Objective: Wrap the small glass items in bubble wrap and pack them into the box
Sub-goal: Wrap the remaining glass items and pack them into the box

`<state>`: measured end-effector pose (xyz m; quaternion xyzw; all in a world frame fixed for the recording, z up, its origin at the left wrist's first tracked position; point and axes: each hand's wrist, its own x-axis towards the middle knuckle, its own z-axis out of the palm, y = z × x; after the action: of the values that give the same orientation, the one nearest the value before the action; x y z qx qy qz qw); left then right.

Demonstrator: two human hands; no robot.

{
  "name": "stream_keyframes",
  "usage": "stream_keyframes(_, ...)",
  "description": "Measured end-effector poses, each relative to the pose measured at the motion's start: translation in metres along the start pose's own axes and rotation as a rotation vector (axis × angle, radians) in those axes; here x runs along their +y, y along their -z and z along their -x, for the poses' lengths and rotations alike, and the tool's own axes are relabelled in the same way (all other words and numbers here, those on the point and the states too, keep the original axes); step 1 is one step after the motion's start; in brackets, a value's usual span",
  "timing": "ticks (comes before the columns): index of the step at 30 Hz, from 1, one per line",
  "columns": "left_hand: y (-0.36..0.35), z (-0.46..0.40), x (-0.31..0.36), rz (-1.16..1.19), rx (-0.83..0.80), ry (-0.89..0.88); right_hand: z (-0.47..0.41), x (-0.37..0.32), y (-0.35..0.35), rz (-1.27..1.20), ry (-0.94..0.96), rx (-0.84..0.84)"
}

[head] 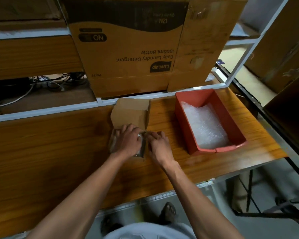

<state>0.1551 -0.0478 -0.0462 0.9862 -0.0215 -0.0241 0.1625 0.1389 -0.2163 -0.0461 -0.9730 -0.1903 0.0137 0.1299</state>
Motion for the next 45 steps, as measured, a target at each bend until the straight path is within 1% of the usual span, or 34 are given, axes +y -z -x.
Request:
stream_keyframes(2,-0.004,-0.007,0.031,0.101,0.043,0.008,-0.003,0.028,0.023,-0.011,0.003,0.064)
stream_keyframes(4,-0.007,-0.018,0.066,0.194,0.077,-0.005,-0.005,0.065,0.045,-0.06,-0.024,0.189)
stream_keyframes(5,-0.008,-0.025,0.084,0.236,0.102,-0.025,-0.007,0.085,0.054,-0.101,-0.054,0.251)
stream_keyframes(7,-0.008,-0.037,0.124,0.3,0.15,-0.069,-0.006,0.125,0.068,-0.17,-0.169,0.292)
stream_keyframes(9,-0.008,-0.046,0.164,0.352,0.155,-0.098,-0.003,0.167,0.074,-0.201,-0.296,0.267)
stream_keyframes(10,-0.008,-0.05,0.182,0.377,0.144,-0.111,-0.001,0.187,0.074,-0.21,-0.342,0.22)
stream_keyframes(13,-0.013,-0.064,0.223,0.408,0.072,-0.142,0.001,0.23,0.069,-0.176,-0.41,-0.044)
stream_keyframes(15,-0.02,-0.074,0.241,0.387,-0.001,-0.114,0.001,0.24,0.066,-0.115,-0.431,-0.211)
stream_keyframes(17,-0.027,-0.083,0.251,0.338,-0.055,-0.067,0.0,0.24,0.062,-0.076,-0.428,-0.273)
stream_keyframes(22,-0.036,-0.099,0.259,0.316,-0.095,0.025,-0.007,0.246,0.056,-0.074,-0.452,-0.194)
stream_keyframes(27,-0.039,-0.114,0.262,0.493,-0.057,0.229,-0.008,0.271,0.066,-0.34,-0.566,-0.051)
stream_keyframes(31,-0.041,-0.126,0.278,0.577,-0.061,0.337,-0.003,0.281,0.074,-0.498,-0.594,0.057)
stream_keyframes(34,-0.047,-0.133,0.287,0.548,-0.102,0.377,0.002,0.281,0.075,-0.599,-0.59,0.078)
stream_keyframes(38,-0.057,-0.139,0.289,0.554,-0.155,0.448,0.009,0.281,0.082,-0.647,-0.567,0.017)
stream_keyframes(40,-0.058,-0.14,0.289,0.533,-0.147,0.456,0.01,0.281,0.086,-0.627,-0.538,-0.043)
stream_keyframes(42,-0.059,-0.139,0.29,0.486,-0.114,0.421,0.009,0.282,0.087,-0.596,-0.516,-0.079)
stream_keyframes(45,-0.061,-0.133,0.291,0.48,0.037,0.305,0.007,0.283,0.087,-0.586,-0.507,-0.059)
